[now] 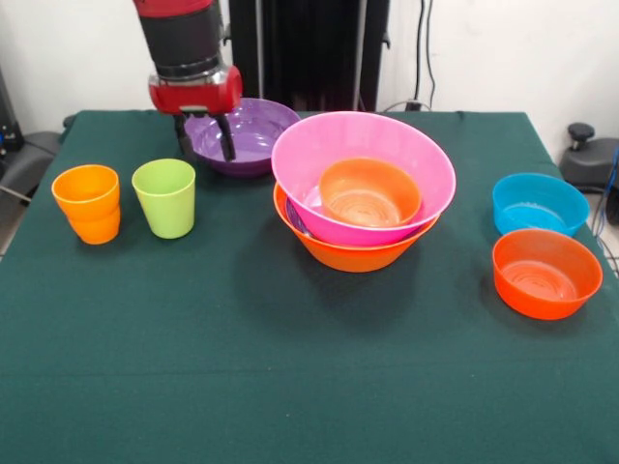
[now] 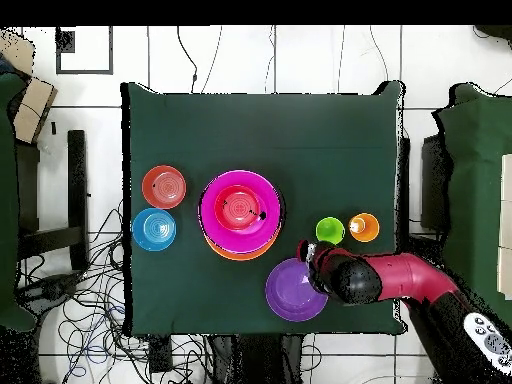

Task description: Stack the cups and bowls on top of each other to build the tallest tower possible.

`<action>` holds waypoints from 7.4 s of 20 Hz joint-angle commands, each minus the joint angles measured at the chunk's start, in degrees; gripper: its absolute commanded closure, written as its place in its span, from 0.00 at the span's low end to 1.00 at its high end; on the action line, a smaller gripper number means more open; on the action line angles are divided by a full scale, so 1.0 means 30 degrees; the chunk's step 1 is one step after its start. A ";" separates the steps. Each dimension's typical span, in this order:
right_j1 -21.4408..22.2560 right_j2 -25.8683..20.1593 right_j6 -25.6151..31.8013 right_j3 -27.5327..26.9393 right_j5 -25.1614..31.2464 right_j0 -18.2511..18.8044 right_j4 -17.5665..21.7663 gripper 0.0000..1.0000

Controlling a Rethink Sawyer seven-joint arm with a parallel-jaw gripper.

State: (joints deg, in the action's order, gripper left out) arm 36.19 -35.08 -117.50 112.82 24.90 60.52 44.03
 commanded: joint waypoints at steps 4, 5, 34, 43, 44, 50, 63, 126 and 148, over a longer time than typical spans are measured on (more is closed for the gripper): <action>0.1762 -0.6757 1.0473 0.3939 0.3079 0.4182 -0.0523 0.00; 0.1737 -0.7896 1.1541 0.4388 0.3283 0.4779 -0.0533 0.00; -0.1390 -0.2104 0.7277 0.3964 -0.0782 0.4540 0.6078 0.00; 0.0119 -0.2749 0.7685 0.4687 0.0222 0.4828 0.4091 0.00; -0.0120 -0.2535 0.7579 0.4535 0.0035 0.4734 0.4294 0.00; -0.0579 -0.1820 0.7301 0.3907 -0.0215 0.4379 0.4571 0.00; -0.0104 -0.0403 0.5857 0.1266 -0.0076 0.2683 0.3636 0.00; -0.1984 0.2390 0.7086 -0.0293 -0.0587 0.0282 0.3039 0.00; -0.0963 0.3668 0.6970 0.0536 0.0054 -0.0684 0.0165 0.00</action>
State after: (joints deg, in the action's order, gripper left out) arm 32.98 -24.39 -94.48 114.04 18.76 59.62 47.98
